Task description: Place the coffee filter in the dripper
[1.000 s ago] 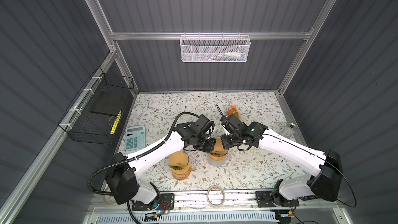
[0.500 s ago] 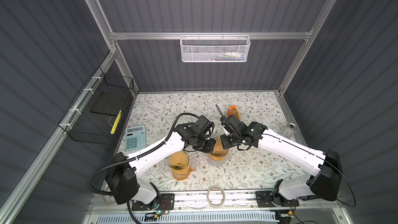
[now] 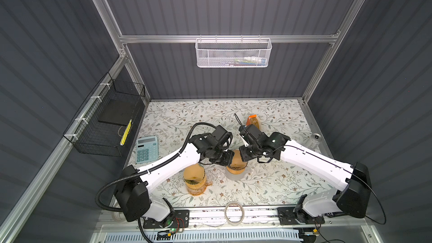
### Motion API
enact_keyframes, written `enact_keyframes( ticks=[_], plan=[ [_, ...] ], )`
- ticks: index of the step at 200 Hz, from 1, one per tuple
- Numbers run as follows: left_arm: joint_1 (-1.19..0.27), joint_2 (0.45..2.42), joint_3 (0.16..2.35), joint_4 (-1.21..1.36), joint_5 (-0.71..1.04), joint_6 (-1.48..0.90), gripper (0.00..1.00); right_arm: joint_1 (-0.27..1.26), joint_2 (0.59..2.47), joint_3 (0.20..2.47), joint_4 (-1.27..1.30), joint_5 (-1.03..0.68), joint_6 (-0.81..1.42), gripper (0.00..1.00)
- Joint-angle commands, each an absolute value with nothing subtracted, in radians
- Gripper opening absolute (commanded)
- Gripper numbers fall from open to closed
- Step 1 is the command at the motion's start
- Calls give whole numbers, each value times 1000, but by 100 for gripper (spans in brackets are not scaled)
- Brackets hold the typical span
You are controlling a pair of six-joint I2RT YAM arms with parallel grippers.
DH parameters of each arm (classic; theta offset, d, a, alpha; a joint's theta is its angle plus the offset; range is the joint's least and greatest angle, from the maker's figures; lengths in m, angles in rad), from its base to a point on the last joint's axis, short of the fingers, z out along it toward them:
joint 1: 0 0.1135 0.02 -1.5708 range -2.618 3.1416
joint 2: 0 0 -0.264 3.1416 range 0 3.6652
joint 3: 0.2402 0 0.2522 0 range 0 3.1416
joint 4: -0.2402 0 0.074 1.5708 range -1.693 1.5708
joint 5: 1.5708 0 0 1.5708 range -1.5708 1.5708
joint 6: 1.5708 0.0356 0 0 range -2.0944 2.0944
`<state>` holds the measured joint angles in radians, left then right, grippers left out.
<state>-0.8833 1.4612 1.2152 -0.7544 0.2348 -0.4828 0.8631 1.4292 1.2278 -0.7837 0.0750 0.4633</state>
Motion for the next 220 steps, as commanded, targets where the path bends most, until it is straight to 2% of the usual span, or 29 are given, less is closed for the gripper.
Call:
enact_keyframes(
  ticks=[1,117,220],
  plan=[
    [-888,1437,1205,-751,231,-492,2,868,1439,1213,-787,76,462,0],
    [-888,1418,1236,-755,213,-494,3,869,1416,1235,-801,76,464,1],
    [-888,1405,1243,-738,213,-499,3,871,1381,1254,-811,68,472,14]
  ],
)
